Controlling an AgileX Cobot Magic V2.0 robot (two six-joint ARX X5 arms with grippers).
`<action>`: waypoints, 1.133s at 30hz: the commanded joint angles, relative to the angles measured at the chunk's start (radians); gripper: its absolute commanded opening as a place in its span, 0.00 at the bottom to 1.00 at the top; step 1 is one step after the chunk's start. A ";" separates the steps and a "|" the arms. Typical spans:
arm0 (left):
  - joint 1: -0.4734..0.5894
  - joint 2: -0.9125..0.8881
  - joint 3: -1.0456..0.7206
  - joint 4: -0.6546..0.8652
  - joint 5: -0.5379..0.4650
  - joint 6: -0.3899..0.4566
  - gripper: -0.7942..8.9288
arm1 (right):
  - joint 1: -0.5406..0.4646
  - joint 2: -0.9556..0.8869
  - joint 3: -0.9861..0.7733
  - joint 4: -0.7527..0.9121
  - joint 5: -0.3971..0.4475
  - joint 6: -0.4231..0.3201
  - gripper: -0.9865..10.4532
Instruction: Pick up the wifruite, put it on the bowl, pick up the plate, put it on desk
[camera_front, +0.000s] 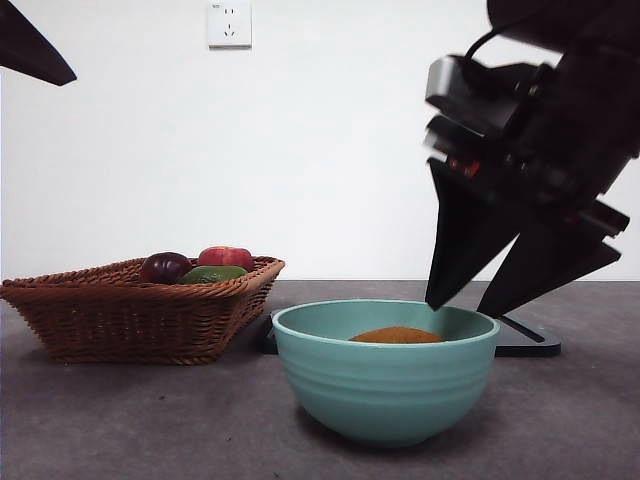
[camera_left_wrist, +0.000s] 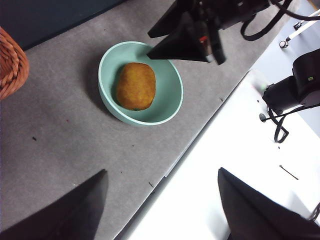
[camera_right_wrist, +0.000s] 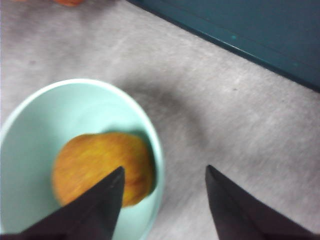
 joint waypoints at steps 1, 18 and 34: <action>-0.006 0.005 0.010 0.005 0.006 0.019 0.44 | 0.011 0.037 0.005 0.024 0.004 0.014 0.26; -0.006 0.005 0.010 0.005 0.006 0.026 0.44 | 0.011 0.086 0.005 0.075 -0.013 0.014 0.10; -0.006 0.005 0.010 0.005 0.005 0.026 0.44 | -0.029 0.034 0.121 0.014 -0.042 0.024 0.10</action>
